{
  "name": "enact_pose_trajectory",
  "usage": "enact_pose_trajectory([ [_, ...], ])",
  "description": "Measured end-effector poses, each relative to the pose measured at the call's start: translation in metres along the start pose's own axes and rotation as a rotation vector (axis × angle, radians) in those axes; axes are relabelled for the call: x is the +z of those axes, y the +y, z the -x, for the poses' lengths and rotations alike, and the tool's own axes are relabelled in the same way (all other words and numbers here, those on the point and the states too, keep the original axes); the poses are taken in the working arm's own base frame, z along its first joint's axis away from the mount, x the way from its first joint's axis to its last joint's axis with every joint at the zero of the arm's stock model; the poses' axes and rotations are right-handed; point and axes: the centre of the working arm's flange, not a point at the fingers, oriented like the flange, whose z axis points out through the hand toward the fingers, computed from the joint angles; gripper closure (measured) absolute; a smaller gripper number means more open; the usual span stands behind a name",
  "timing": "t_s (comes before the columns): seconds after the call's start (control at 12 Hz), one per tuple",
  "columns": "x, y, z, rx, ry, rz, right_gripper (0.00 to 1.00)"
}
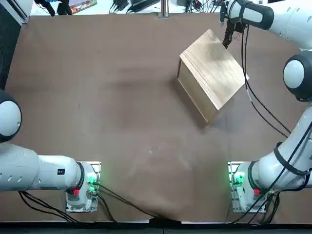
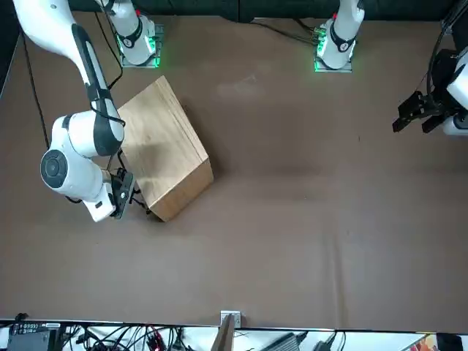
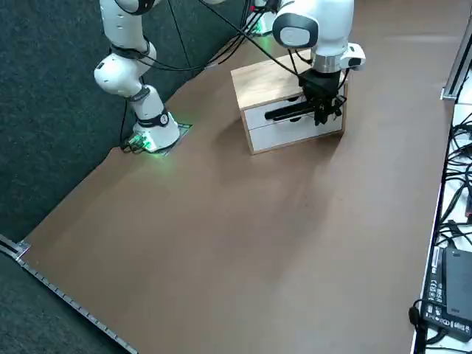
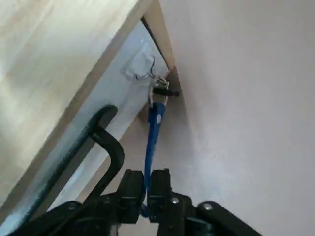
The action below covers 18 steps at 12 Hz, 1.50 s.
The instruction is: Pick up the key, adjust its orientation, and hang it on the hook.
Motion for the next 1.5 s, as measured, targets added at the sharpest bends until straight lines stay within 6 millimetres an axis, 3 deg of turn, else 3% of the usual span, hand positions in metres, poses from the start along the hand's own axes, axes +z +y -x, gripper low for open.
enact_pose_trajectory([
  [0.17,0.000,0.000,0.000,0.003,0.006,0.001,0.68],
  [0.25,-0.001,0.002,0.001,0.008,0.011,0.004,0.60],
  [0.33,-0.001,0.002,0.002,0.013,0.016,0.002,0.60],
  [0.42,-0.001,0.003,0.004,0.016,0.017,0.006,0.54],
  [0.83,-0.006,0.010,0.014,0.032,0.026,0.022,0.01],
  [1.5,-0.014,0.013,0.013,0.040,0.046,0.028,0.00],
])
